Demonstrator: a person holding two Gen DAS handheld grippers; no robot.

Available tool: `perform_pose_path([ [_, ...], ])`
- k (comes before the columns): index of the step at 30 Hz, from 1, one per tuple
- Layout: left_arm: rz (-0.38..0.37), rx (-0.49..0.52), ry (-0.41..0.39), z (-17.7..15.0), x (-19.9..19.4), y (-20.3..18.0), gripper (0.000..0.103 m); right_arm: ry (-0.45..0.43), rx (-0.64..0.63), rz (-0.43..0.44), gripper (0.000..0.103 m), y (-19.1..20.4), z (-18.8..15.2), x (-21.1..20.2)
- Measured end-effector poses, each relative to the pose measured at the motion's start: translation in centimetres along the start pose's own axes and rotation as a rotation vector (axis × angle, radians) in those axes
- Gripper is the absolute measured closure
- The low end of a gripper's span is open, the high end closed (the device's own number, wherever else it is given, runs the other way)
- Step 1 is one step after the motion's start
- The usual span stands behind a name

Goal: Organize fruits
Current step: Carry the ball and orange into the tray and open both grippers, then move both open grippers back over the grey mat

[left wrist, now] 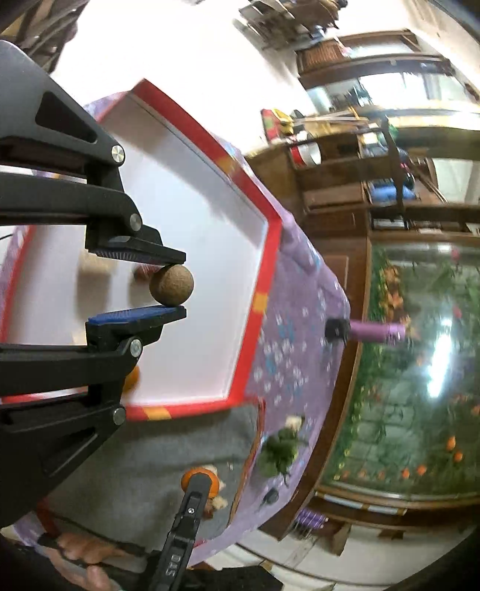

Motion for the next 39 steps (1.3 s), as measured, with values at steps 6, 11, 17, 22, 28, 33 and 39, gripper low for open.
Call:
perform_pose_path([
  [6,0.005,-0.015,0.024,-1.5,0.8,1.3,0.084,0.074,-0.100,0.032,0.068,5.4,-1.8,3.6],
  [11,-0.009,-0.013,0.035,-2.0,1.2,1.4,0.084,0.103,-0.129,0.029,0.067,7.2,-2.7,5.2],
  [17,-0.021,-0.011,0.055,-2.5,1.4,1.2,0.084,0.130,-0.172,0.021,0.067,8.7,-3.5,6.9],
  [22,-0.009,-0.011,0.071,-2.7,1.7,1.2,0.083,0.154,-0.174,0.015,0.065,8.9,-4.0,7.3],
  [28,0.014,-0.008,0.079,-2.5,1.5,1.0,0.081,0.139,-0.153,0.043,0.065,8.5,-3.9,6.4],
  [33,0.039,-0.002,0.045,-2.0,0.7,0.4,0.040,0.082,-0.134,0.027,0.064,7.1,-2.8,4.5],
  [39,0.015,0.049,0.014,-1.1,-0.4,-1.8,0.037,0.030,-0.071,-0.042,0.061,2.7,-1.4,1.8],
])
Point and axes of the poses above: each gripper's, at about its wrist camera, not at the fingertips, and x roughly the way its jaws point, y to its left, z to its top, the point moved 1 cm from there along x, roughly the way its jaws point, and after that the axes turned 5 degrees about x, right-handed, at the moved point
